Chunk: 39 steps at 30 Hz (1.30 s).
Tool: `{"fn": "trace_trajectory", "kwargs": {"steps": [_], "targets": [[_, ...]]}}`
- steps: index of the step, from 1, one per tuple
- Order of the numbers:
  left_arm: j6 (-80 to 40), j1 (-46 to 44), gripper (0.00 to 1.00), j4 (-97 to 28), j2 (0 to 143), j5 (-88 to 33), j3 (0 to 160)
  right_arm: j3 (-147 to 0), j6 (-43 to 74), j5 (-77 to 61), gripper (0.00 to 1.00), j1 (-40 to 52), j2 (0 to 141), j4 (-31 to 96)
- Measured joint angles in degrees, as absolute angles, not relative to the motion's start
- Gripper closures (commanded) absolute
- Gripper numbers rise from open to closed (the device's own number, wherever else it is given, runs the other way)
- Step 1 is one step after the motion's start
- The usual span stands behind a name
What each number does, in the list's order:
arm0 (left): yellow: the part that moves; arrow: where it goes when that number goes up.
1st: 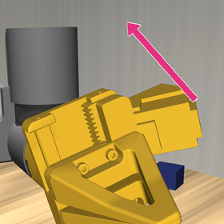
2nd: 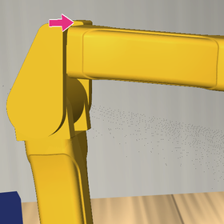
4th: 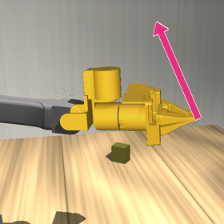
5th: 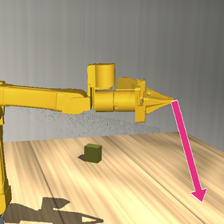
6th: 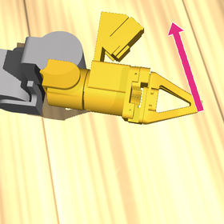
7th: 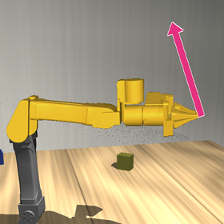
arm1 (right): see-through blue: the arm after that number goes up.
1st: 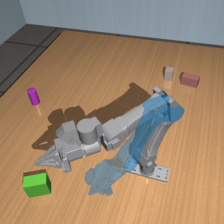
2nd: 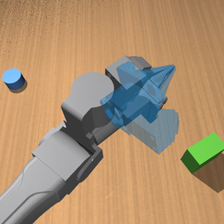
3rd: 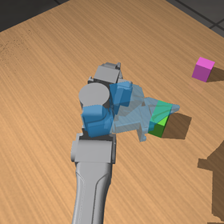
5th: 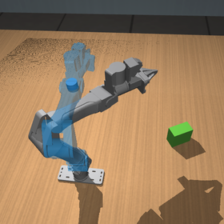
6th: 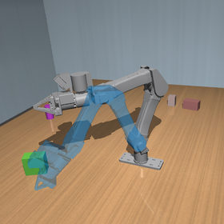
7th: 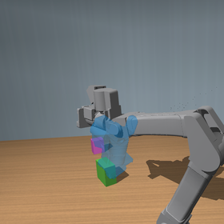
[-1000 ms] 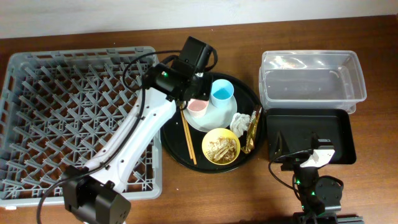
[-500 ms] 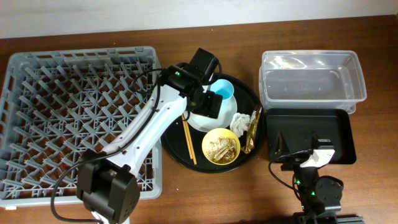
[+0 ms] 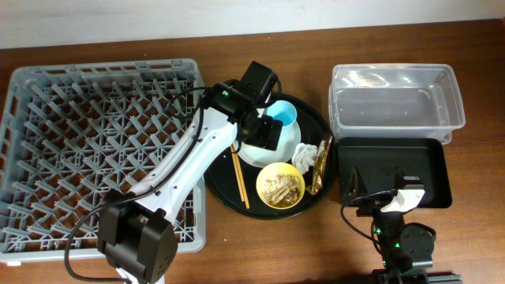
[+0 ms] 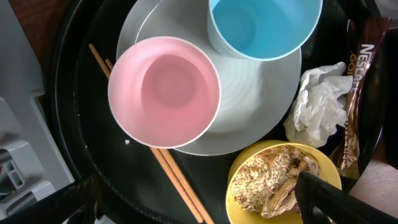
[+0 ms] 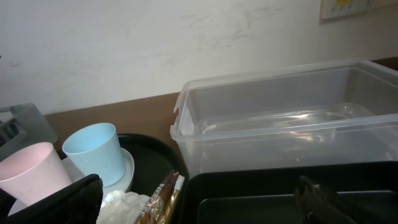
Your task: Sort waste into correct bins and load items into the dishwasher rack
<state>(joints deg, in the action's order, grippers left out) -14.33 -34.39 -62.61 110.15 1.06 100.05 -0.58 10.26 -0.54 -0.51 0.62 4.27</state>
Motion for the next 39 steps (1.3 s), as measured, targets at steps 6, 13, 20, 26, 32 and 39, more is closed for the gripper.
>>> {"fn": "trace_trajectory", "kwargs": {"steps": [6, 13, 20, 26, 32, 39], "targets": [[-14.3, -34.4, 0.01, -62.1, 110.1, 1.1, 100.1, -0.6, 10.3, -0.5, 0.02, -0.5, 0.6, 4.3], [-14.7, -34.2, 0.59, -64.1, 110.1, 2.5, 100.1, -0.6, 10.3, -0.5, 0.01, -0.5, 0.6, 4.3], [-20.8, -26.9, 0.01, -72.0, 110.1, 0.2, 100.0, -0.6, 10.3, -0.5, 0.02, -0.5, 0.6, 4.3], [-22.2, -26.4, 0.01, -75.0, 110.1, -4.4, 100.0, -0.6, 10.3, -0.5, 0.02, -0.5, 0.6, 4.3], [-23.3, -26.6, 0.25, -78.1, 110.1, -3.6, 100.0, -0.6, 10.3, -0.5, 0.01, -0.5, 0.6, 4.3], [-26.6, -29.9, 1.0, -78.1, 110.1, -0.3, 100.0, -0.6, 10.3, -0.5, 0.01, -0.5, 0.6, 4.3]]}}
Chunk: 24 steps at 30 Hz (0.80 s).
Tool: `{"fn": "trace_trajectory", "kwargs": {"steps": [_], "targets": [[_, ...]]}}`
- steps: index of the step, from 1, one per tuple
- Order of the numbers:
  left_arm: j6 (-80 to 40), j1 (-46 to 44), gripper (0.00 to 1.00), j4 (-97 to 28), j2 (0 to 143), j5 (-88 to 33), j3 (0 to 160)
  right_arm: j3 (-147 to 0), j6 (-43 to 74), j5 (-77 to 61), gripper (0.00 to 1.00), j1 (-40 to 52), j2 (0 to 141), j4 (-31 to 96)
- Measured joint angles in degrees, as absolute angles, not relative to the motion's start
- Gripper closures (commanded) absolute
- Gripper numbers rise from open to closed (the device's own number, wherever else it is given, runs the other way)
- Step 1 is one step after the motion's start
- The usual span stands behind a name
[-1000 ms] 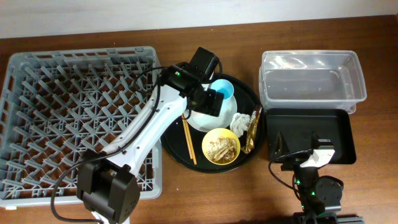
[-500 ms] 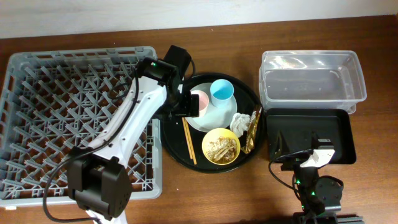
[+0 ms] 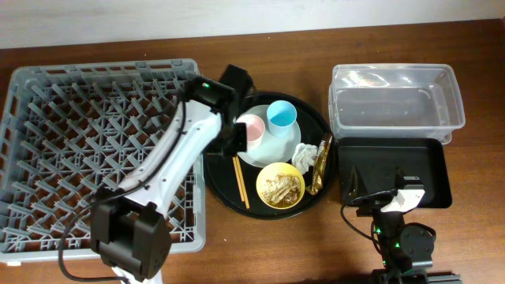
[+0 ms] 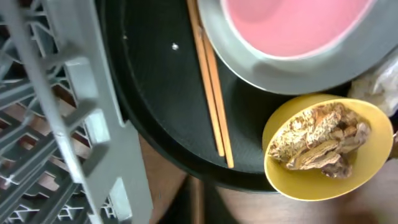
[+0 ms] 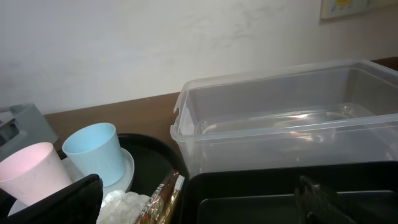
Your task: Sort waste into correct bins and load items into the dishwasher rack
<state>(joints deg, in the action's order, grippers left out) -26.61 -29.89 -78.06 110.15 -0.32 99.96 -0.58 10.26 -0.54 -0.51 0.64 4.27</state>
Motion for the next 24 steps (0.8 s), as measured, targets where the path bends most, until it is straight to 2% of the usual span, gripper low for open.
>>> {"fn": "trace_trajectory", "kwargs": {"steps": [10, 20, 23, 24], "targets": [[-34.6, -42.2, 1.0, -78.7, 110.1, 7.2, 97.4, -0.6, 10.3, -0.5, 0.01, -0.5, 0.6, 4.3], [-39.6, -41.1, 0.99, -70.2, 110.2, 9.1, 88.0, -0.6, 10.3, -0.5, 0.02, -0.5, 0.7, 4.3], [-39.9, -40.4, 0.91, -69.2, 110.2, 9.1, 87.9, -0.6, 10.3, -0.5, 0.01, -0.5, 0.7, 4.3], [-40.0, -40.3, 0.85, -68.9, 110.2, 9.0, 87.7, -0.6, 10.3, -0.5, 0.01, -0.5, 0.7, 4.3]]}}
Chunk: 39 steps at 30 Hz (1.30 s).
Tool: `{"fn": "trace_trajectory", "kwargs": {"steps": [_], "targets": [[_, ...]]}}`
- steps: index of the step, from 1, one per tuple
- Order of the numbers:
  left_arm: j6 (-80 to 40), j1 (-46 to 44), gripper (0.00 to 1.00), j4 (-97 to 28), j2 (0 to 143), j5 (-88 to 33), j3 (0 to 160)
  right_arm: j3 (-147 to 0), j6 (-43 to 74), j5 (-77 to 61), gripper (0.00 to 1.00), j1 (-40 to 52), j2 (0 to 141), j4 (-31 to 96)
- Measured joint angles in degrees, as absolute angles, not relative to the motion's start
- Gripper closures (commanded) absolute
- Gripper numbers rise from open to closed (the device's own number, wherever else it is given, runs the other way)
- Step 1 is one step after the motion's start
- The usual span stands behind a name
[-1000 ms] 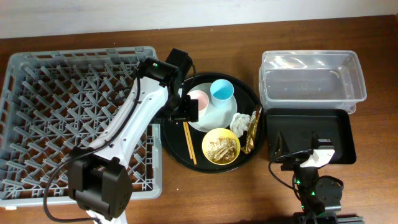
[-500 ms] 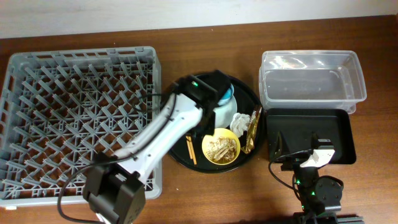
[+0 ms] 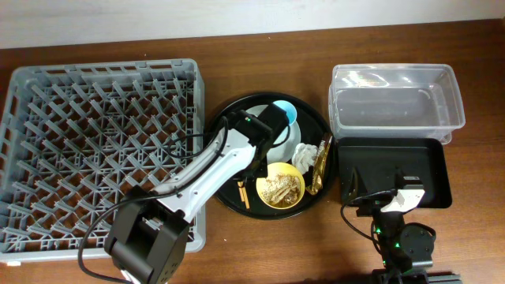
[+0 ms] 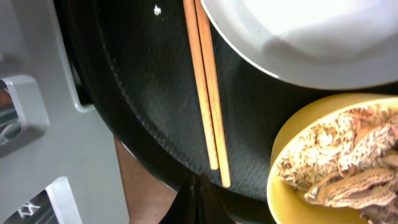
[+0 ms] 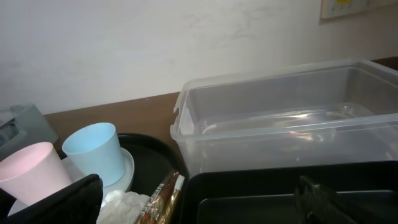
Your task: Sort waste into correct bins and load items into the dishwasher rack
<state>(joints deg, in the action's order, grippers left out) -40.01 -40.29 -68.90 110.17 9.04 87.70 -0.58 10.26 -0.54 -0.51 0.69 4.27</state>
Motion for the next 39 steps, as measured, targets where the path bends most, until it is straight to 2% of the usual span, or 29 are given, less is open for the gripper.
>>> {"fn": "trace_trajectory", "kwargs": {"steps": [1, 6, 10, 13, 15, 16, 18, 19, 22, 24, 28, 33, 39], "targets": [[-40.2, -40.2, 0.81, -68.2, 110.2, 9.0, 87.5, -0.6, 10.3, -0.5, 0.01, -0.5, 0.7, 4.3], [-40.4, -38.2, 0.82, -65.3, 110.2, 5.6, 85.5, -0.6, 10.3, -0.5, 0.01, -0.5, 0.7, 4.3], [-40.4, -36.6, 0.77, -65.0, 110.2, 5.2, 84.8, -0.6, 10.3, -0.5, 0.01, -0.5, 0.7, 4.3], [-40.8, -36.7, 0.68, -64.1, 110.2, 5.8, 84.7, -0.6, 10.3, -0.5, 0.01, -0.5, 0.7, 4.3], [-41.9, -36.7, 0.57, -63.1, 110.2, 6.6, 83.8, -0.6, 10.3, -0.5, 0.01, -0.5, 0.7, 4.3], [-42.3, -36.7, 0.58, -63.1, 110.2, 6.9, 83.3, -0.6, 10.3, -0.5, 0.01, -0.5, 0.7, 4.3], [-42.5, -36.7, 0.71, -63.3, 110.2, 7.2, 82.8, -0.6, 10.3, -0.5, 0.01, -0.5, 0.7, 4.3], [-42.9, -36.7, 0.73, -63.4, 110.2, 7.2, 82.7, -0.6, 10.3, -0.5, 0.01, -0.5, 0.7, 4.3], [-42.9, -36.7, 0.54, -63.1, 110.2, 7.6, 82.7, -0.6, 10.3, -0.5, 0.01, -0.5, 0.7, 4.3], [-42.9, -36.7, 0.53, -62.8, 110.2, 7.6, 82.7, -0.6, 10.3, -0.5, 0.01, -0.5, 0.7, 4.3], [-43.2, -36.7, 0.54, -61.1, 110.3, 7.6, 82.7, -0.6, 10.3, -0.6, 0.01, -0.5, 0.7, 4.3], [-43.0, -37.9, 0.72, -58.9, 112.3, 8.8, 82.0, -0.6, 10.3, -0.5, 0.01, -0.5, 0.7, 4.3], [-43.2, -38.1, 0.73, -58.6, 113.2, 11.4, 80.9, -0.6, 10.3, -0.5, 0.01, -0.5, 0.7, 4.3]]}}
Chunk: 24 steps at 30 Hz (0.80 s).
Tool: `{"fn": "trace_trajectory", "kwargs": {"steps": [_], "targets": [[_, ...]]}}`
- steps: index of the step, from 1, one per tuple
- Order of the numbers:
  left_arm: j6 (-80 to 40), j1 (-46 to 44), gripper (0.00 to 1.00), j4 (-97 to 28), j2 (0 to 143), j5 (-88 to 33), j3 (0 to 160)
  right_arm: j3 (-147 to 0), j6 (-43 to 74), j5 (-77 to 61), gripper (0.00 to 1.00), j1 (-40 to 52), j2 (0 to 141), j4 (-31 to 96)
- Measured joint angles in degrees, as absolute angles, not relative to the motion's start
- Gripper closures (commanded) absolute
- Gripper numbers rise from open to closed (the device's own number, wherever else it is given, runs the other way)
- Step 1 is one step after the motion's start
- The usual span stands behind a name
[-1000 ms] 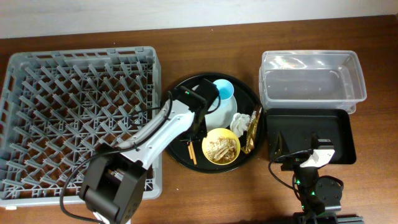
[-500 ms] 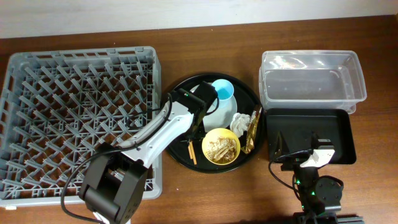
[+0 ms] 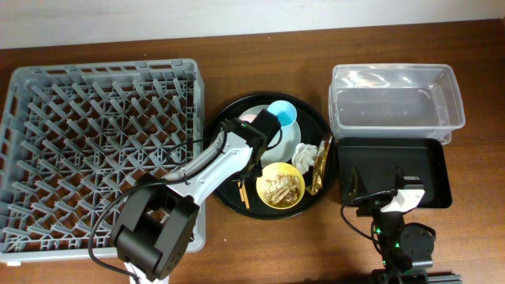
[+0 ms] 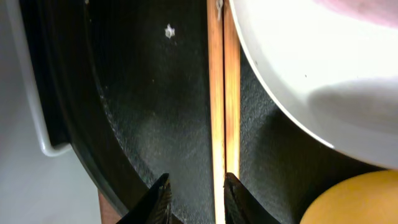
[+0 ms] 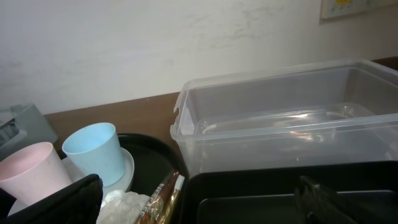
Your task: Sort waste into correct bins and load items into the dishwasher rack
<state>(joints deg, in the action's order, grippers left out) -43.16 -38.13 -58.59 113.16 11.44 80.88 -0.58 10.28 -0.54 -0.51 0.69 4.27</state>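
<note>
Two wooden chopsticks point(image 4: 222, 93) lie side by side on the black round tray point(image 4: 143, 112), beside the white plate point(image 4: 298, 81). My left gripper point(image 4: 196, 199) is open a little and low over them; the left stick runs between its fingertips, and the right stick passes under the right fingertip point(image 4: 231, 194). Overhead, the left gripper point(image 3: 245, 167) is at the chopsticks point(image 3: 242, 189). The plate holds a pink cup point(image 3: 248, 120) and a blue cup point(image 3: 282, 114). My right gripper point(image 5: 199, 208) rests open over the black bin point(image 5: 261, 193).
The grey dishwasher rack point(image 3: 99, 150) fills the left side. A yellow bowl of food scraps point(image 3: 281, 186), a crumpled tissue point(image 3: 306, 155) and a gold wrapper point(image 3: 320, 164) lie on the tray. A clear bin point(image 3: 394, 99) stands behind the black bin point(image 3: 394, 172).
My left gripper was shut above the near ends of the chopsticks. Now it is lower and closer, with its fingers parted around the left chopstick. The right arm has not moved.
My left gripper was wide open above the pink and blue cups. Then it was shut over the tray's left edge beside the rack, then shut over the chopsticks' near ends. Now it sits low and slightly open on the chopsticks. Nothing has been lifted.
</note>
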Motion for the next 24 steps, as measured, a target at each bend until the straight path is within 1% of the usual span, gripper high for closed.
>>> {"fn": "trace_trajectory", "kwargs": {"steps": [8, 12, 15, 17, 19, 24], "targets": [[-43.2, -38.1, 0.73, -52.3, 113.2, 12.3, 77.4, -0.6, 10.3, -0.5, 0.01, -0.5, 0.7, 4.3], [-43.1, -38.1, 0.74, -50.0, 113.2, 12.5, 75.5, -0.6, 10.3, -0.5, 0.01, -0.5, 0.7, 4.3], [-43.2, -38.1, 0.79, -49.8, 113.2, 12.5, 75.5, -0.6, 10.3, -0.5, 0.01, -0.5, 0.7, 4.3], [-43.2, -38.1, 0.8, -49.6, 113.2, 12.5, 75.3, -0.6, 10.3, -0.5, 0.01, -0.5, 0.7, 4.3], [-43.1, -38.1, 0.82, -48.8, 113.2, 12.7, 74.6, -0.6, 10.3, -0.5, 0.01, -0.5, 0.7, 4.3], [-43.2, -38.1, 0.83, -48.0, 113.2, 12.8, 73.4, -0.6, 10.3, -0.5, 0.01, -0.5, 0.7, 4.3]]}}
